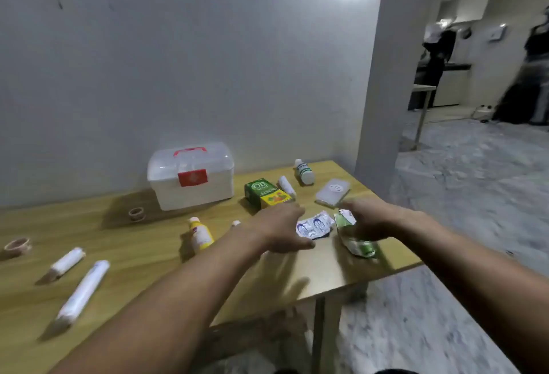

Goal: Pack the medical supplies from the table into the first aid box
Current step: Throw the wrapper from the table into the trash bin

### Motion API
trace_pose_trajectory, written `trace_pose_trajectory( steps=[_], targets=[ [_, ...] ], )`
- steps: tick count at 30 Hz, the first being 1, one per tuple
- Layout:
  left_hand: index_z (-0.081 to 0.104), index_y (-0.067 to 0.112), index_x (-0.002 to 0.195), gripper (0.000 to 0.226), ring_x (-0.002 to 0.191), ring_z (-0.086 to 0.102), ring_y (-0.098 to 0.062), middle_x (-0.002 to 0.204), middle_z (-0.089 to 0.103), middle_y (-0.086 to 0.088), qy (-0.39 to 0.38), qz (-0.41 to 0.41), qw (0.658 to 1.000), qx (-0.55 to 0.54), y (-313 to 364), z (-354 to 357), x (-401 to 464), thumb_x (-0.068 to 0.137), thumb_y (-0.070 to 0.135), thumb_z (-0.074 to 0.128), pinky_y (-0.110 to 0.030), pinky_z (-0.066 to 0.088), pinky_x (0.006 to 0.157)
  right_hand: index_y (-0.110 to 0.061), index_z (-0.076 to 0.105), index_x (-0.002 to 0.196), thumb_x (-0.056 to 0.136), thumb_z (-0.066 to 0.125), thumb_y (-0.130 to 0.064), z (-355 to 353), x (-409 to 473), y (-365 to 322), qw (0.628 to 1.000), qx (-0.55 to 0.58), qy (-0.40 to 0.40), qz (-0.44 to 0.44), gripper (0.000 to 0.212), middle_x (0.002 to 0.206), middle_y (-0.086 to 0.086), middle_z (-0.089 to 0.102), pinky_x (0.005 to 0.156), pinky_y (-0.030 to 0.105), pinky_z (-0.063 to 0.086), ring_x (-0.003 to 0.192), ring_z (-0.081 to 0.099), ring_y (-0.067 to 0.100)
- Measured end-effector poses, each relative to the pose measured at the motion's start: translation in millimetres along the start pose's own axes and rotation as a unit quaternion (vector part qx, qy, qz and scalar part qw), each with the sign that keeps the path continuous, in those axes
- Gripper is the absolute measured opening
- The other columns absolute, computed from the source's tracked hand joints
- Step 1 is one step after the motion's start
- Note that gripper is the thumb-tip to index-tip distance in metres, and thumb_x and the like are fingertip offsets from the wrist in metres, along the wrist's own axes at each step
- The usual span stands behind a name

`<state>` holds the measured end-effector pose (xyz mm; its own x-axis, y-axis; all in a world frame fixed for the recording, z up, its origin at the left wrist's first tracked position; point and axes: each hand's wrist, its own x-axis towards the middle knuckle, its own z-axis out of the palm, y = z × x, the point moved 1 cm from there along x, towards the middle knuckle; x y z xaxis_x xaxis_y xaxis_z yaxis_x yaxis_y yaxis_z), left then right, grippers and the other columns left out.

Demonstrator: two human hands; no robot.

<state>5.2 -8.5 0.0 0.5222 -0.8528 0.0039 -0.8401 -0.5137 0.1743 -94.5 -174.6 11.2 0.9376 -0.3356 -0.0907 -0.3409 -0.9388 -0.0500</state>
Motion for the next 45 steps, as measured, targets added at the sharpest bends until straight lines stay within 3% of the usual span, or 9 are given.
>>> trace_pose_trajectory(
  steps=[5,10,12,15,20,27,31,37,45],
  targets=[
    [0.049,0.007,0.125,0.052,0.129,0.040,-0.036,0.143,0.040,-0.017,-0.066,-0.058,0.996,0.020,9,42,6,0.089,0.044,0.048,-0.048,0.035,0.106,-0.009,0.053,0.112,0.092,0.047,-0.038,35,-20,12,0.998,0.022,-0.052,-0.028,0.035,0.114,0.017,0.062,0.081,0.039,0.046,0.092,0.056,0.030],
    [0.055,0.014,0.103,0.043,0.119,0.046,-0.030,0.125,0.053,-0.012,-0.068,-0.042,0.997,0.018,22,50,-1,0.088,0.053,0.045,-0.041,0.040,0.089,-0.015,0.052,0.095,0.066,0.052,-0.078,48,-44,31,0.997,0.026,-0.031,-0.073,0.069,0.099,0.006,0.060,0.080,0.045,0.048,0.086,0.056,0.027],
    [0.054,0.019,0.087,0.050,0.108,0.051,-0.028,0.112,0.059,-0.009,-0.061,-0.017,0.998,0.011,32,48,-6,0.079,0.068,0.049,-0.039,0.044,0.084,-0.016,0.054,0.107,0.057,0.069,-0.070,52,-54,39,0.996,-0.018,-0.019,-0.081,0.075,0.109,0.004,0.062,0.080,0.042,0.050,0.095,0.058,0.027],
    [0.061,0.020,0.096,0.067,0.099,0.052,-0.023,0.103,0.058,-0.002,-0.026,0.019,0.999,0.028,46,50,-15,0.060,0.078,0.060,-0.037,0.045,0.081,-0.022,0.056,0.106,0.077,0.072,-0.034,63,-65,53,0.993,-0.070,0.062,-0.075,0.035,0.106,0.004,0.066,0.068,0.034,0.046,0.094,0.060,0.030],
    [0.067,0.023,0.107,0.026,0.107,0.053,-0.025,0.106,0.060,-0.002,0.072,0.078,0.994,0.014,77,64,-31,0.081,0.026,0.063,-0.034,0.044,0.076,-0.028,0.066,0.103,0.089,0.053,-0.018,73,-99,76,0.987,-0.016,0.153,-0.053,0.022,0.095,0.012,0.069,0.062,0.031,0.042,0.087,0.061,0.035],
    [0.074,0.012,0.096,0.023,0.072,0.058,-0.033,0.089,0.054,-0.006,0.164,0.148,0.974,-0.060,150,85,-38,0.088,0.010,0.053,-0.039,0.051,0.064,-0.016,0.067,0.091,0.081,0.059,-0.004,87,-157,116,0.990,0.095,0.099,0.043,0.018,0.076,0.001,0.059,0.063,0.031,0.046,0.073,0.057,0.024],
    [0.072,0.008,0.093,0.020,0.079,0.061,-0.030,0.088,0.061,-0.008,0.091,0.117,0.988,-0.048,175,129,-30,0.085,0.004,0.054,-0.042,0.056,0.071,-0.027,0.048,0.065,0.076,0.054,0.001,113,-176,136,0.985,0.124,0.023,0.119,0.030,0.068,-0.003,0.052,0.062,0.029,0.042,0.074,0.054,0.025],
    [0.068,0.012,0.076,0.003,0.075,0.065,-0.030,0.078,0.069,-0.008,-0.014,0.003,0.994,-0.112,181,211,-8,0.078,0.010,0.068,-0.041,0.058,0.069,-0.015,0.063,0.079,0.079,0.064,-0.015,174,-180,152,0.970,0.161,0.001,0.185,0.001,0.073,0.006,0.062,0.061,0.032,0.051,0.069,0.063,0.026],
    [0.071,0.016,0.087,0.014,0.077,0.066,-0.027,0.084,0.069,-0.006,-0.141,-0.062,0.972,-0.178,189,289,-3,0.084,0.016,0.057,-0.034,0.055,0.068,-0.011,0.068,0.087,0.083,0.059,-0.020,260,-177,158,0.942,0.202,-0.058,0.261,0.013,0.085,0.011,0.064,0.063,0.029,0.044,0.083,0.063,0.031]
  ],
)
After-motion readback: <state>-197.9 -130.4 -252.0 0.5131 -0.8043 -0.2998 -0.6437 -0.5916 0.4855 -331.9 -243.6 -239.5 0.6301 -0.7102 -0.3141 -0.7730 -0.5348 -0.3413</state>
